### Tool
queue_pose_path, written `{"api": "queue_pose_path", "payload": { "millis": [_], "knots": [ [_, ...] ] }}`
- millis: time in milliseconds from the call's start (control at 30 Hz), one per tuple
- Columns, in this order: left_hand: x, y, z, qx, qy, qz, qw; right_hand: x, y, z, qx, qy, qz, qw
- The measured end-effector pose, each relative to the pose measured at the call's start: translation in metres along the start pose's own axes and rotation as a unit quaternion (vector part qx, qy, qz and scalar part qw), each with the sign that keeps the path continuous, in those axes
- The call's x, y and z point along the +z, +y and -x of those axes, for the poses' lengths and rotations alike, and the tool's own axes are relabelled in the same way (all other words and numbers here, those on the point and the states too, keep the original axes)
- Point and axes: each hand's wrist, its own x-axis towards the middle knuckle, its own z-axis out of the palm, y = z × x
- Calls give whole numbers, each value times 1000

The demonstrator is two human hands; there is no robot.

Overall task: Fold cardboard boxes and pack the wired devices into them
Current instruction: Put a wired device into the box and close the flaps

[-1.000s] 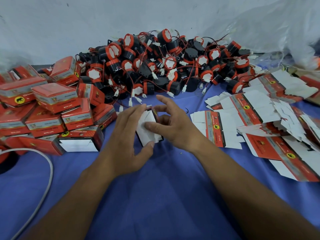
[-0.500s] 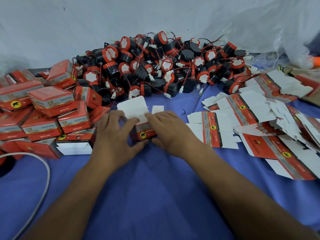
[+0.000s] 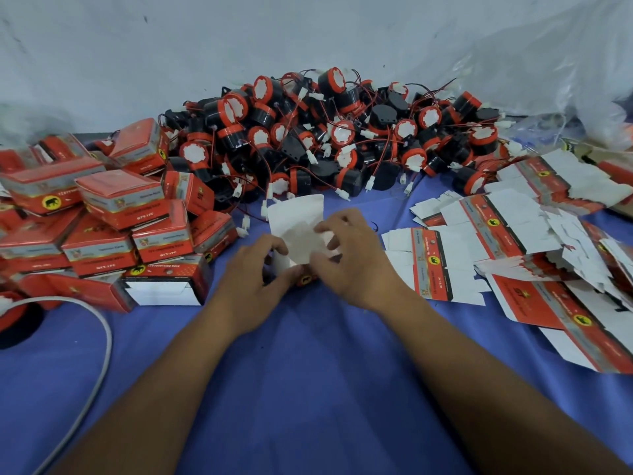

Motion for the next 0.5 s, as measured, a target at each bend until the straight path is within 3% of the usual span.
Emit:
{"api": "queue_pose_path", "payload": {
  "millis": [133,267,367,433,500],
  "knots": [
    [0,-5,1,-3,-20,-10,1000,-8,15,-19,148,35,-112,982],
    [2,-7,0,-24,-3,13,1000,-16,35,-32,192,-58,-195,960],
    [3,-9,0,-28,4,30,999,-24,53,-69,134,-26,-12,991],
    [3,-9,0,-21,5,30,999,-27,62,-102,82,8,139,987],
    [3,-8,0,-17,4,26,1000,-26,73,-130,46,-28,222,974]
  ]
}}
